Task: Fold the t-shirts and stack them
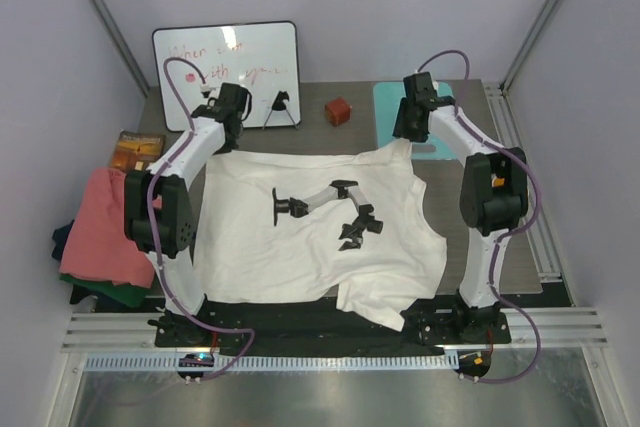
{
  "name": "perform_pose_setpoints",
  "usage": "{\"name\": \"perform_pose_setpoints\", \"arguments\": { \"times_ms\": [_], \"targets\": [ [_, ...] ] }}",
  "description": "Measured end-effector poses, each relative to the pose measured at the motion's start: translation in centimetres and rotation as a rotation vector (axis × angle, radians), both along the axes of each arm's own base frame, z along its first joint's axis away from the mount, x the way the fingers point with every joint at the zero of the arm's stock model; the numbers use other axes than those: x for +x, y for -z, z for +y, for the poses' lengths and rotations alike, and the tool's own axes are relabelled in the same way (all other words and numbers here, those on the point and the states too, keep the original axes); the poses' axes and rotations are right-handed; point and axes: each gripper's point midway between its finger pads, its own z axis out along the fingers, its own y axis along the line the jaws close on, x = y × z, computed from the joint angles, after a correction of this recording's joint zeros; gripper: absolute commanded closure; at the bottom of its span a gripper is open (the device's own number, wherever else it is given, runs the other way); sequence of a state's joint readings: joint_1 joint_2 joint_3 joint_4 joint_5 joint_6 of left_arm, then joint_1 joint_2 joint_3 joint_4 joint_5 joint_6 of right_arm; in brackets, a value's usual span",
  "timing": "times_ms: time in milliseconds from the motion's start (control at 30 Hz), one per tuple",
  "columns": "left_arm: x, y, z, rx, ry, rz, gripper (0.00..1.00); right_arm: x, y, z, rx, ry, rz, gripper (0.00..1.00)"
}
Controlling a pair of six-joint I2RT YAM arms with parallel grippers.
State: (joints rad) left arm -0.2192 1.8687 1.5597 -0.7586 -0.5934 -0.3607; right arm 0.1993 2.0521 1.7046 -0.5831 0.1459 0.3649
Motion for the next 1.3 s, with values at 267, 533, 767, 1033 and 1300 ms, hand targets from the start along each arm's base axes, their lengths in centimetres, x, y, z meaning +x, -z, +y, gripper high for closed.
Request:
{"name": "perform_pose_setpoints", "arguments": {
  "times_ms": [267, 533, 767, 1033, 1300],
  "targets": [
    [0.6, -0.4, -0.7, -0.036, 0.017, -0.012, 1.0, -9.1, -2.5, -3.5, -0.05, 0.084, -0.05, 0.39],
    [0.9, -0.5, -1.2, -0.062, 0.029, -0.019, 1.0, -11.5, 1.8, -4.8, -0.111, 0.11, 0.042, 0.44],
    [0.9, -0.5, -1.4, -0.069, 0.034, -0.017, 1.0, -11.3, 5.4, -5.1, -0.145, 0.114, 0.105, 0.44],
    [0.9, -0.4, -1.5, -0.077, 0.038, -0.015, 1.0, -11.1, 7.4, -5.1, -0.15, 0.11, 0.14, 0.61],
    [0.9, -0.4, -1.5, -0.078, 0.039, -0.015, 1.0, -10.3, 7.5, -5.0, -0.146, 0.111, 0.134, 0.93]
  ]
}}
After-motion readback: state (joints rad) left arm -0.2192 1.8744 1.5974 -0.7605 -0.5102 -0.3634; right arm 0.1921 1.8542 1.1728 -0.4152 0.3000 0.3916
